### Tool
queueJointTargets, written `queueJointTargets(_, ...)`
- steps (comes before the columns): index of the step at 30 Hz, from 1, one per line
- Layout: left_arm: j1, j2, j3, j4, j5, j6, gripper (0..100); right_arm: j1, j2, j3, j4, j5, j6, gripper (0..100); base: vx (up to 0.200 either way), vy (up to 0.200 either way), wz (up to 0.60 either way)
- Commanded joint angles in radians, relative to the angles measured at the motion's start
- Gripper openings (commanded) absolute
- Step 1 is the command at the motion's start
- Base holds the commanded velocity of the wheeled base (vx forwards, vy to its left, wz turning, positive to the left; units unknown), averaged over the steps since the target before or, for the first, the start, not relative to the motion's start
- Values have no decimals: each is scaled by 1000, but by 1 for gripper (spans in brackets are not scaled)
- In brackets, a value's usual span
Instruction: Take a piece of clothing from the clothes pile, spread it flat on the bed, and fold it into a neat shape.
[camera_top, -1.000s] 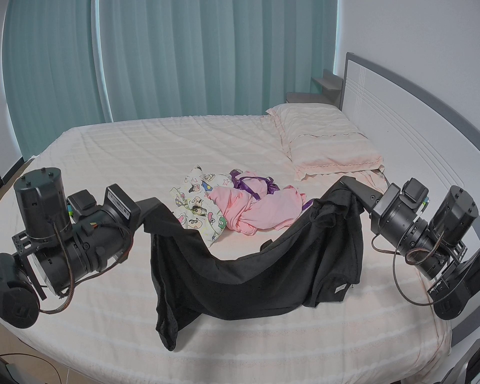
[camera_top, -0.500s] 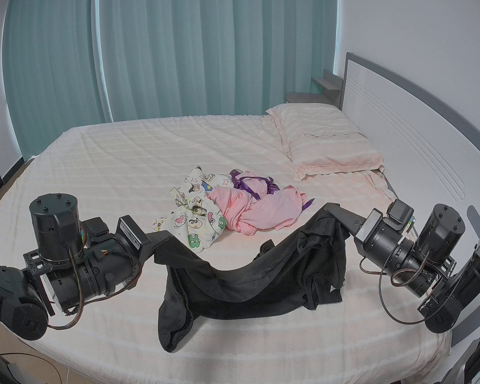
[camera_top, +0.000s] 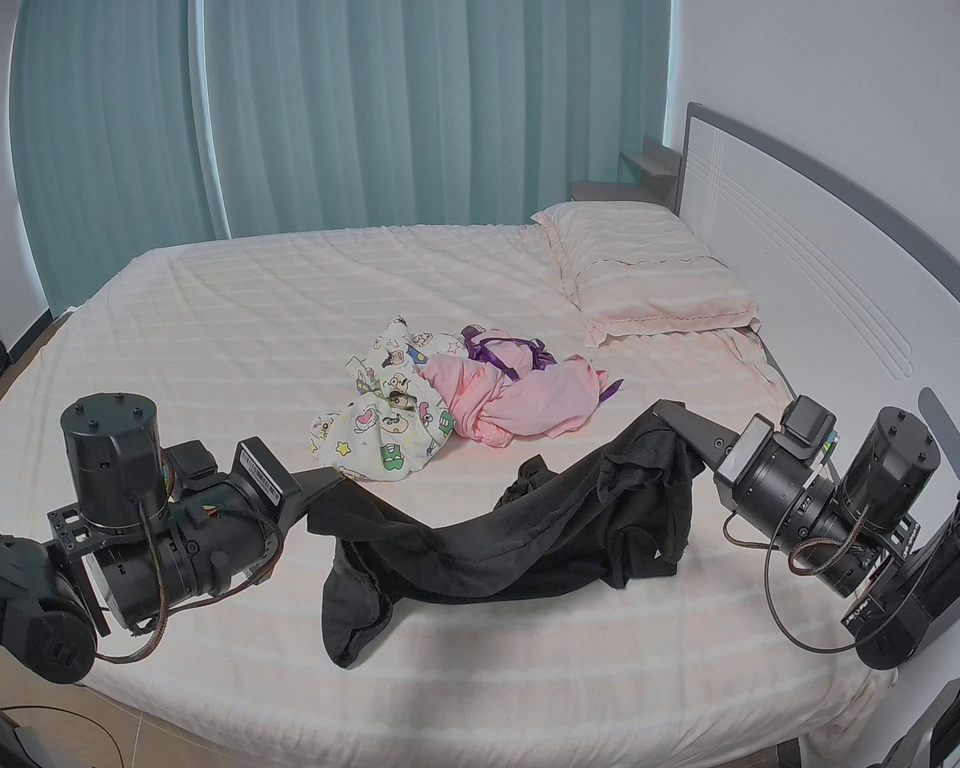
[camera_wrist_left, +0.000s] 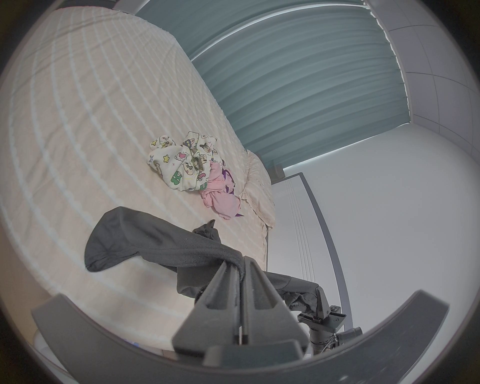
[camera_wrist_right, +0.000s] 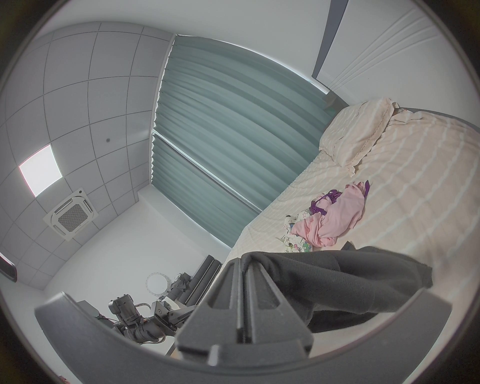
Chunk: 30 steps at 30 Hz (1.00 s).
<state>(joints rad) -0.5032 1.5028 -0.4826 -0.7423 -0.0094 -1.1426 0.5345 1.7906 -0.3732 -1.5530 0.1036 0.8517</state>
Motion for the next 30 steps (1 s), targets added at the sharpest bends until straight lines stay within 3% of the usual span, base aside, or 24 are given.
queueJointTargets(1, 0, -4, 5, 0, 0, -2, 0, 2, -4, -1, -10, -1, 0, 0, 0, 0, 0)
queueJointTargets(17, 6, -42, 22, 0, -18, -3, 0, 13, -20, 0, -10, -2, -6, 0, 0, 0, 0)
queueJointTargets(30, 9, -67, 24, 1, -37, -2, 0, 15, -20, -1, -10, -2, -6, 0, 0, 200, 0)
